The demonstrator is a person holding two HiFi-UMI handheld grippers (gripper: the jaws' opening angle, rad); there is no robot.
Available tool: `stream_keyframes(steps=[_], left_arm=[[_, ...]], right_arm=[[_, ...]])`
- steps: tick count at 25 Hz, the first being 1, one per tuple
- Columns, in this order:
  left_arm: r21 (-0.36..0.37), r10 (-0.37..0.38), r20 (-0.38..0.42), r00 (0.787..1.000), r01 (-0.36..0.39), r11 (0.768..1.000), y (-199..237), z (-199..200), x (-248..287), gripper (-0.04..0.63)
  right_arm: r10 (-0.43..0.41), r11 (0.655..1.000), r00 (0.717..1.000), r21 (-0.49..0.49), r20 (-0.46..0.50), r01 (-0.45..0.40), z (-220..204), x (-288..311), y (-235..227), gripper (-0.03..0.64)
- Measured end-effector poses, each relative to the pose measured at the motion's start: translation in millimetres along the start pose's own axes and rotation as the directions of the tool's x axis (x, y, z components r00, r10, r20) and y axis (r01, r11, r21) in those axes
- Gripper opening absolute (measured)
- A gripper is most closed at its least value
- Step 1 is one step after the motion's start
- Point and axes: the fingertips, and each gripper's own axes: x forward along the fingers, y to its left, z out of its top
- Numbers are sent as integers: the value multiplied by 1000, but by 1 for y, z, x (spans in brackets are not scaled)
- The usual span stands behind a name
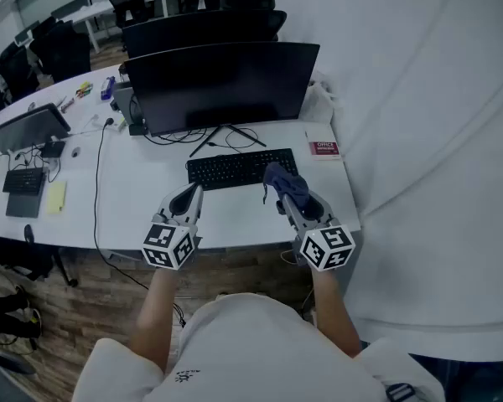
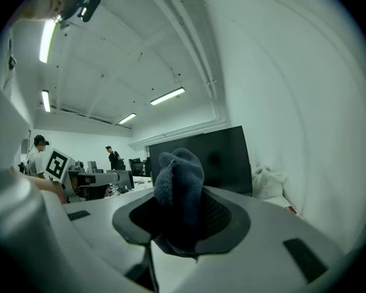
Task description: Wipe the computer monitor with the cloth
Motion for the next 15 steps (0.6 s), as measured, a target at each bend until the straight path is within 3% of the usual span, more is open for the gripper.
stream_keyframes(steps=[15], left_arm=[[-5,-32,-5,999,32,999,17,-7,-13,6]], right_arm=[[-48,998,999,27,-2,48,-10,6,11,153]])
